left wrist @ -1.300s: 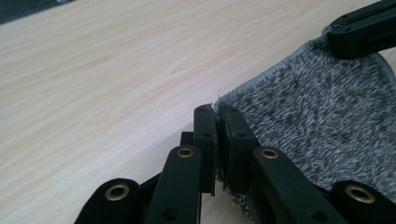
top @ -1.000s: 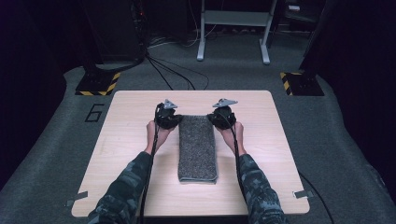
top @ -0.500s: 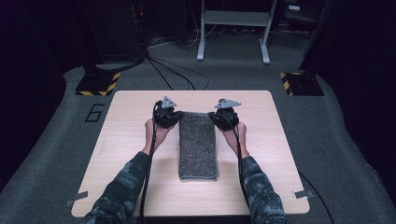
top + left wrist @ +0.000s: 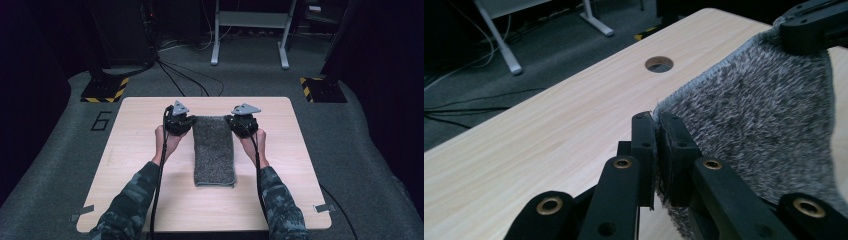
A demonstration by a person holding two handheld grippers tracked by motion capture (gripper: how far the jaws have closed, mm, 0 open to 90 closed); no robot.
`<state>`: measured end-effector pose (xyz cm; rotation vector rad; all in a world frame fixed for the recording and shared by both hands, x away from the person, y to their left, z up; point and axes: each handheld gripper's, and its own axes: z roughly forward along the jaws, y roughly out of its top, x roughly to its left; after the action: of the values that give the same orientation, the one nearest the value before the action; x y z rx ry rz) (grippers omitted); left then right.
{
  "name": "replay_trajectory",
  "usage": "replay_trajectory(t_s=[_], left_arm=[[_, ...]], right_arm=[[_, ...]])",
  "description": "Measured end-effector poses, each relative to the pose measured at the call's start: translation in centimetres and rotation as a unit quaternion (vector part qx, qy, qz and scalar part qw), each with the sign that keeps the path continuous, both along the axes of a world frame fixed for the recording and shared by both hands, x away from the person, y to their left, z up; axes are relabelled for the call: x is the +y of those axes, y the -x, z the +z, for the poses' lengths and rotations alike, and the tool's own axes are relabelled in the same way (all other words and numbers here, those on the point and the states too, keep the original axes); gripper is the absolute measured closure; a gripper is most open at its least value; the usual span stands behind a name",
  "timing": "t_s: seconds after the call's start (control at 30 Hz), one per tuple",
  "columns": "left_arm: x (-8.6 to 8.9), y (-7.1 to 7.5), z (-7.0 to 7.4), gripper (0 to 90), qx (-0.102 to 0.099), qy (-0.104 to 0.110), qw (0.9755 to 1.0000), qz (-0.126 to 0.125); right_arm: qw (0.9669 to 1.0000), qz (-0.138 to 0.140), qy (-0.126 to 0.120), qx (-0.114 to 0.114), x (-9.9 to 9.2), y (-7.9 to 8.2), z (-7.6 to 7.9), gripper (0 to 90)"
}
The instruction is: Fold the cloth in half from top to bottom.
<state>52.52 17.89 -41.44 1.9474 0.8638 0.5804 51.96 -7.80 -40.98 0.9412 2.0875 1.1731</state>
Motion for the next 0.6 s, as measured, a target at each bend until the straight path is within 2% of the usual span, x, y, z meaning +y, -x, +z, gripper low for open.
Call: replay_trajectory(t_s=[0.07,0.17,0.27,0.53,0.6], left_arm=[[0.2,0.7,0.0,85.2,-0.003,0.007,0.9999,-0.008],[0.1,1.7,-0.3,85.3,-0.004,0.004,0.9998,-0.02],[0.1,2.5,-0.7,85.3,-0.005,0.001,0.9996,-0.026],[0.4,4.5,-1.8,85.2,0.01,-0.001,0.9988,-0.048],[0.5,4.9,-2.1,85.1,0.018,-0.003,0.9983,-0.056]], right_arm=[[1.0,0.006,-0.003,-0.005,-0.3,0.4,-0.1,85.9],[1.0,0.002,-0.009,-0.003,-0.4,1.3,-0.3,86.0],[0.9998,0.013,-0.013,-0.006,-0.6,2.2,-0.6,86.0],[0.9994,0.029,-0.016,-0.004,-0.9,5.0,-1.7,85.9],[0.9993,0.032,-0.018,0.007,-1.0,5.6,-2.2,85.9]])
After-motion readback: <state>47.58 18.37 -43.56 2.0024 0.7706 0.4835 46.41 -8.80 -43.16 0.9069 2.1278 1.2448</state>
